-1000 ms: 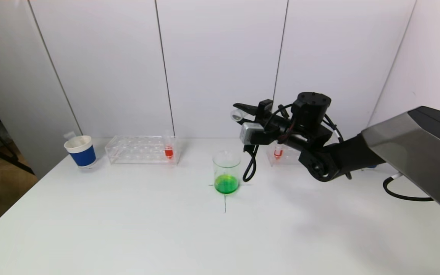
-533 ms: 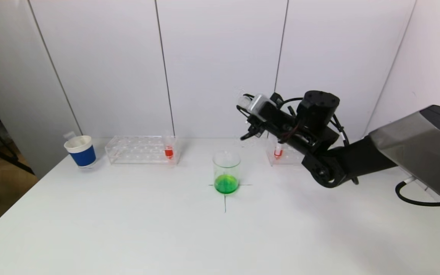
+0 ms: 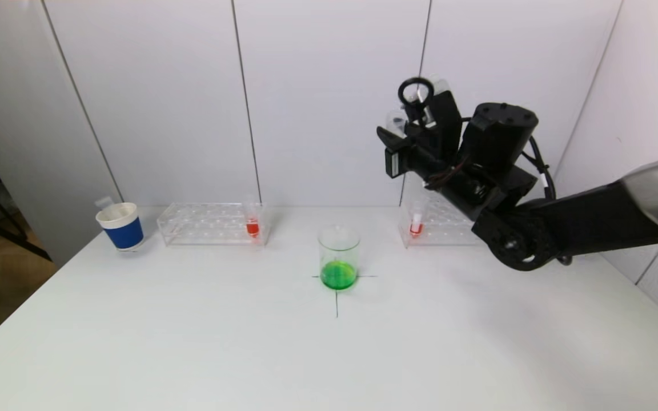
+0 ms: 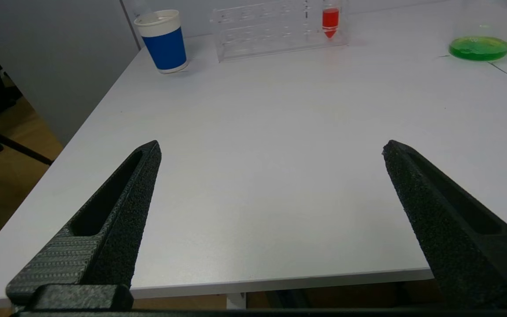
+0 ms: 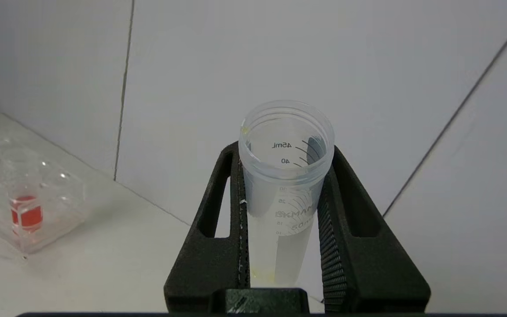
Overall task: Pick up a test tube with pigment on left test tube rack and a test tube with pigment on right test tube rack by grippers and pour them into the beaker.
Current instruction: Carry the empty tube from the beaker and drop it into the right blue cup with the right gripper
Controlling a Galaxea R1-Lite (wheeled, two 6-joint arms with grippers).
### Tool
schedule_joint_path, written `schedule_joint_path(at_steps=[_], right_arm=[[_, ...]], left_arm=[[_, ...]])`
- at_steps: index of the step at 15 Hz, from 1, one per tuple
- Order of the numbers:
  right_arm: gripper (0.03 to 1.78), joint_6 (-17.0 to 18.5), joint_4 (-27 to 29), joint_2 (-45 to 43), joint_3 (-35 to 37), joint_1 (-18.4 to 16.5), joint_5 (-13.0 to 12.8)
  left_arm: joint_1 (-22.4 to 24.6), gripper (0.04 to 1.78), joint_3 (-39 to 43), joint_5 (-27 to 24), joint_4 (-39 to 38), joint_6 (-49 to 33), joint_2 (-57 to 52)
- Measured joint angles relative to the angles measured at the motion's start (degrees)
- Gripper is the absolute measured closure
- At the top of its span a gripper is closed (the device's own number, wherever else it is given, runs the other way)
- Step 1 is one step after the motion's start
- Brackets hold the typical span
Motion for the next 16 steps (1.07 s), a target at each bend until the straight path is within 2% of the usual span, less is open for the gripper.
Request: schedule_joint_path(at_steps=[3, 5, 9, 12, 14, 16], right_arm=[[1.31, 10.0, 12.5, -5.8, -5.1, -1.8, -3.9], [1.31, 14.5, 21.1, -9.5, -8.9, -4.6, -5.1], [1.31, 16.0, 31.9, -15.9, -12.1, -13.6, -5.6], [1.31, 16.3, 34.5, -19.1, -12.2, -20.5, -6.3], [1.31, 16.3, 35.2, -20.3, -11.8, -24.5, -8.7], [1.31, 16.8, 35.3, -20.4, -11.5, -28.1, -9.9]], left_arm=[[0.0, 0.06, 0.0, 0.0, 0.0, 0.0, 0.0], [0.0, 0.06, 0.0, 0.0, 0.0, 0.0, 0.0], [0.0, 0.06, 0.0, 0.0, 0.0, 0.0, 0.0], [0.0, 0.06, 0.0, 0.0, 0.0, 0.0, 0.0], [0.0, 0.06, 0.0, 0.0, 0.0, 0.0, 0.0], [0.0, 0.06, 0.0, 0.0, 0.0, 0.0, 0.0]])
